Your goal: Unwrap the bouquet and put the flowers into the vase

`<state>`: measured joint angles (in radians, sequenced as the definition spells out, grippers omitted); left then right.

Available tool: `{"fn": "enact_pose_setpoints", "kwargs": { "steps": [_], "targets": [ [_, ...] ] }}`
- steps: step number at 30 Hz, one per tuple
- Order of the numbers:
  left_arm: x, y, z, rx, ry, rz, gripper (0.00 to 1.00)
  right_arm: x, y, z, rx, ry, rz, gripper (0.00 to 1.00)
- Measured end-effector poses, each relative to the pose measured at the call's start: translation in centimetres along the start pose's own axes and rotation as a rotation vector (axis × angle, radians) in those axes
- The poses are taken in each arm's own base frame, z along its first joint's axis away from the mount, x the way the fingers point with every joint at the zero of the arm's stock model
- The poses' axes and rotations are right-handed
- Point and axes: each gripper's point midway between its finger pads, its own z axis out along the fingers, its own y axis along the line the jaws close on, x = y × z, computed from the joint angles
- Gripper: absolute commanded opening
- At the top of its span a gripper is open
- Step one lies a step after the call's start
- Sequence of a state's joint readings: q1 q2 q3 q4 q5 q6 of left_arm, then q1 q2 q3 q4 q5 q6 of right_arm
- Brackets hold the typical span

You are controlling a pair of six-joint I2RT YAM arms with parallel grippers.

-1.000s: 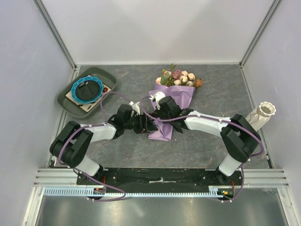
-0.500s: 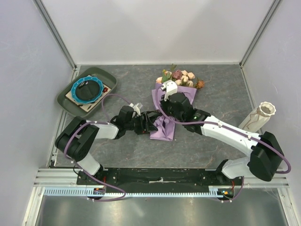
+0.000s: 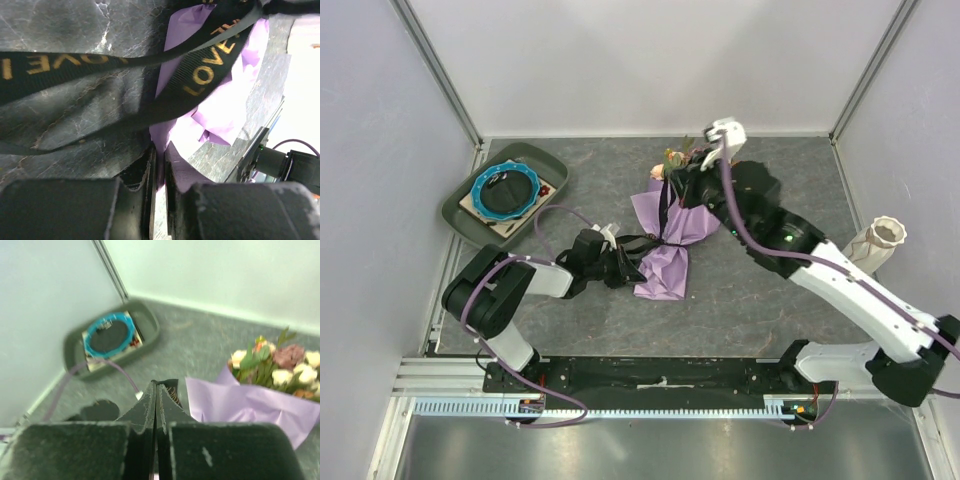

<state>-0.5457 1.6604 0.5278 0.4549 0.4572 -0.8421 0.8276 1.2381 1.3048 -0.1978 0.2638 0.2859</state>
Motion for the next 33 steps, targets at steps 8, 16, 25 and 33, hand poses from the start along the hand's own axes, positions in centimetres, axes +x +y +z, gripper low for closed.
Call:
{"fn": "enact_pose_setpoints", "kwargs": {
  "steps": [8, 16, 25, 33],
  "targets": [
    [0.0, 0.3, -0.3, -0.017, -0.015, -0.003, 0.28, -7.5, -2.4, -6.3, 0.114, -0.153, 0.019, 0.00],
    [0.2, -1.8, -3.9, 0.012, -0.061, 0.032, 0.70, 3.1, -11.9, -9.8, 0.523, 0.078, -0.050, 0.13],
    [-3.7, -8.4, -10.1, 0.105, -0.168, 0.148, 0.70, 21.3, -22.4, -12.7, 0.768, 0.607, -0.028, 0.86],
    [-7.3, -6.9, -8.6, 0.113, -0.135, 0.050, 0.63, 19.4, -13.8, 3.8, 0.205, 0.564, 0.080, 0.56]
  ]
}}
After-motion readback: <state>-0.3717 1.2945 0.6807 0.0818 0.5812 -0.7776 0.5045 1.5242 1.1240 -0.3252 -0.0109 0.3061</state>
